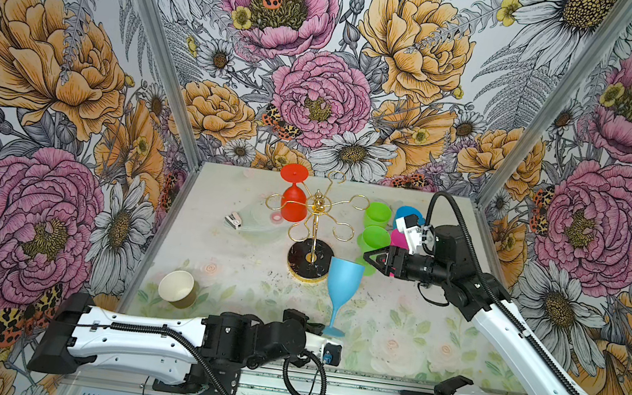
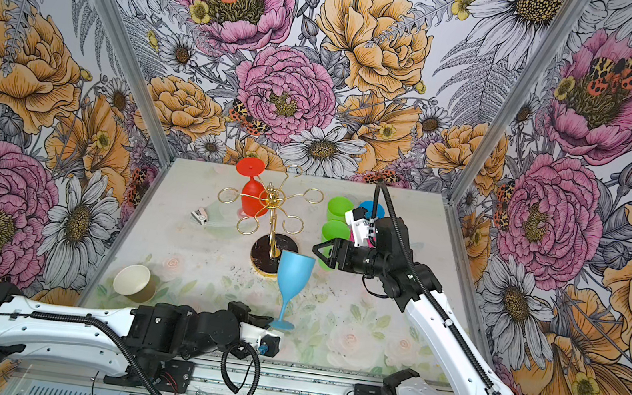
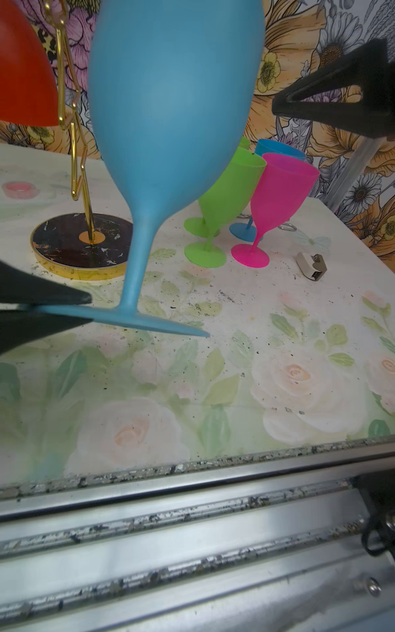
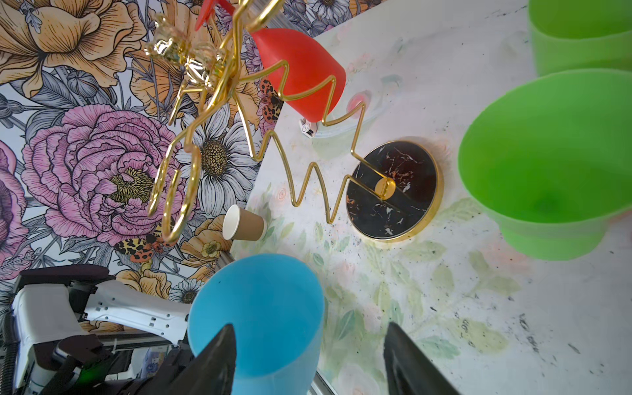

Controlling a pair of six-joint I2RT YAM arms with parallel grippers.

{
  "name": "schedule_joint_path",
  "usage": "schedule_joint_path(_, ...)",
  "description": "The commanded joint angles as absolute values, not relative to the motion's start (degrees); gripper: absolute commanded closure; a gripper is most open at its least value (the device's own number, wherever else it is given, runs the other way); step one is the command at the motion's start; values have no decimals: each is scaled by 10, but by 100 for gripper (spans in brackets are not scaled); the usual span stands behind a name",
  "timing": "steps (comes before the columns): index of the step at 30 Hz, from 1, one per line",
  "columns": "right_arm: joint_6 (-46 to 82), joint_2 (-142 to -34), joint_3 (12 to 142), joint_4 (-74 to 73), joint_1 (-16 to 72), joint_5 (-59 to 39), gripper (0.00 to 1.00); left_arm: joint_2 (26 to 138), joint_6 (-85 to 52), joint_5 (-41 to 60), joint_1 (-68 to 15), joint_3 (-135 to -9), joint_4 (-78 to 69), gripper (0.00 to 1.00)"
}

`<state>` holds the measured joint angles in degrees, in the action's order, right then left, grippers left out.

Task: Take the wine glass off the wine glass rack
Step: 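Grasp the blue glass rim with the right gripper while the left holds the foot, then set the blue glass upright by the lime-green glasses with the right while the left releases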

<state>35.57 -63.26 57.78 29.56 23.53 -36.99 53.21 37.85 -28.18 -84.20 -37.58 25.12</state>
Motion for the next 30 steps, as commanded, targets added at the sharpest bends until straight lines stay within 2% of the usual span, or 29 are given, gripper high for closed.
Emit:
schedule_joint_path(1, 354, -641, 606, 295, 232, -397, 33, 547, 447, -368, -854, -362, 223, 100)
schedule_joint_path(6, 345, -665, 642, 320, 233, -404, 48, 568, 493, -435, -866, -350, 191, 100)
schedule_joint_path(14, 312, -684, 665, 384, 235, -388, 51, 579, 605, -533, -878, -308, 81, 100)
schedule_joint_path(30, 291, -711, 689, 414, 258, -399, 63, 581, 702, -581, -878, -277, 33, 100)
